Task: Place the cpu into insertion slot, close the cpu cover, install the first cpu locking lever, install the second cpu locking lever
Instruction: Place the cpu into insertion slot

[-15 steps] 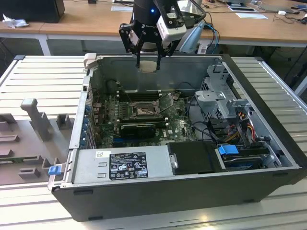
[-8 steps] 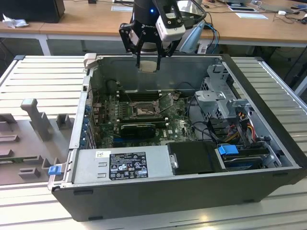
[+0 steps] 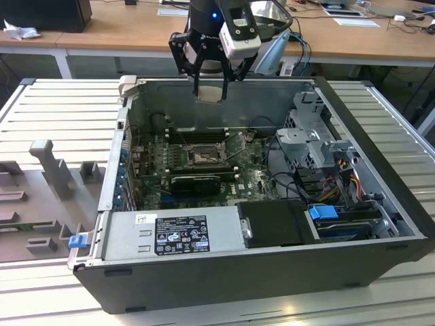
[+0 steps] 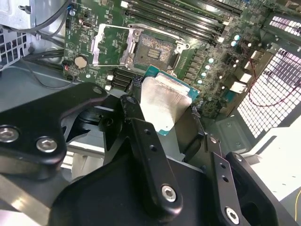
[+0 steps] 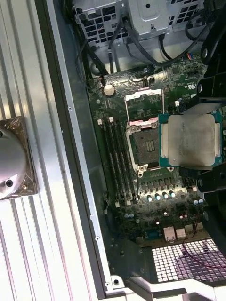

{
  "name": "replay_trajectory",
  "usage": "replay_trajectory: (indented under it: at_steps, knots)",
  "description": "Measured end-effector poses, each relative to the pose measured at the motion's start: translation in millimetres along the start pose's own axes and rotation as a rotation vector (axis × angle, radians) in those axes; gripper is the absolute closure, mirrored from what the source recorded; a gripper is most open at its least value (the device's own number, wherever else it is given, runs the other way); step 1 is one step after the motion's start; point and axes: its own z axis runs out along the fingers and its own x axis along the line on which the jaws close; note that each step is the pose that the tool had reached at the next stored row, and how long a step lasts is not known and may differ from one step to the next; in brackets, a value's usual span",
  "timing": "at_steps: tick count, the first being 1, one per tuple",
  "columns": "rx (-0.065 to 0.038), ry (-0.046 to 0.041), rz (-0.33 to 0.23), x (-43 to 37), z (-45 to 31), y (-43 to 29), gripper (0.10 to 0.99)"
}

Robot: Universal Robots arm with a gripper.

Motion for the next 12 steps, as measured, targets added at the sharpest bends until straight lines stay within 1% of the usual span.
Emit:
replay_trajectory:
  at_steps: [12]
  knots:
    - [-0.001, -0.0046, 0.051, 0.0, 0.1, 0.0, 0.557]
